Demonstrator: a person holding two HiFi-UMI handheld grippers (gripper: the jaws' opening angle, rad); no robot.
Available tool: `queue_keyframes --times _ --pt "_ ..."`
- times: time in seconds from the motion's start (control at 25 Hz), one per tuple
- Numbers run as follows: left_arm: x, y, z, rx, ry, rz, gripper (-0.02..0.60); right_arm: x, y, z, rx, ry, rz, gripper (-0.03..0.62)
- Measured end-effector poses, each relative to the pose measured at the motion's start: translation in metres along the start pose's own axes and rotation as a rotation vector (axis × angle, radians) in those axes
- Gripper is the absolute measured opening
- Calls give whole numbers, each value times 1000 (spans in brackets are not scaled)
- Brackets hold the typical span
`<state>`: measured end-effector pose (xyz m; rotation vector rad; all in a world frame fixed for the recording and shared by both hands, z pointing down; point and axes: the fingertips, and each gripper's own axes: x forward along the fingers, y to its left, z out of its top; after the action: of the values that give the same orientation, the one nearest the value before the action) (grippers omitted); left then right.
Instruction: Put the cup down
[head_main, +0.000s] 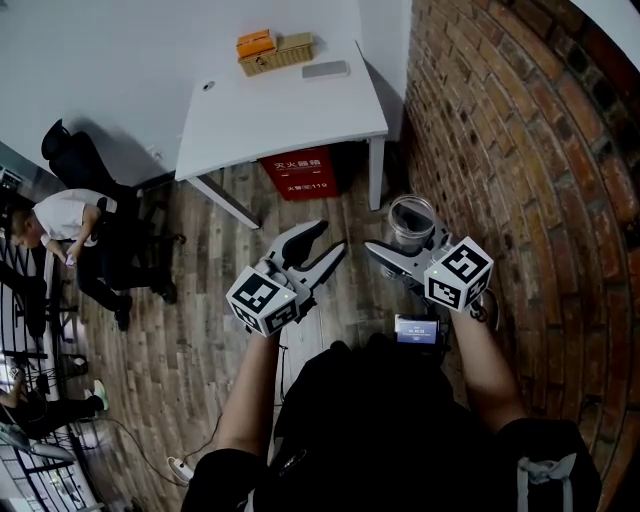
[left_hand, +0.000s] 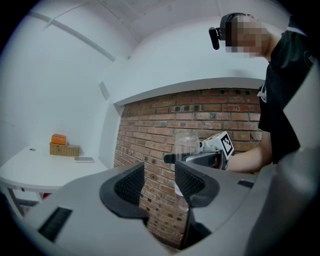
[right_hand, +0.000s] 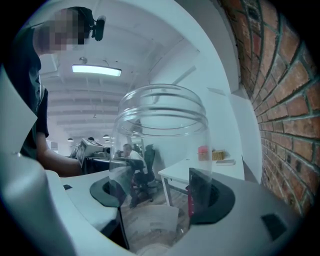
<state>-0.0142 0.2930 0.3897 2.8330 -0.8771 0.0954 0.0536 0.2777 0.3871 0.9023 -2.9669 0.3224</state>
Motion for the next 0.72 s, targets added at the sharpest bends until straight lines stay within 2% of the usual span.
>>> queue_keyframes --times 0.48,0.72 --pt "29 27 -9 -12 12 11 196 7 -41 -9 52 4 -14 374" --pt "48 85 -11 -30 5 10 196 46 -76 -11 38 26 -33 374"
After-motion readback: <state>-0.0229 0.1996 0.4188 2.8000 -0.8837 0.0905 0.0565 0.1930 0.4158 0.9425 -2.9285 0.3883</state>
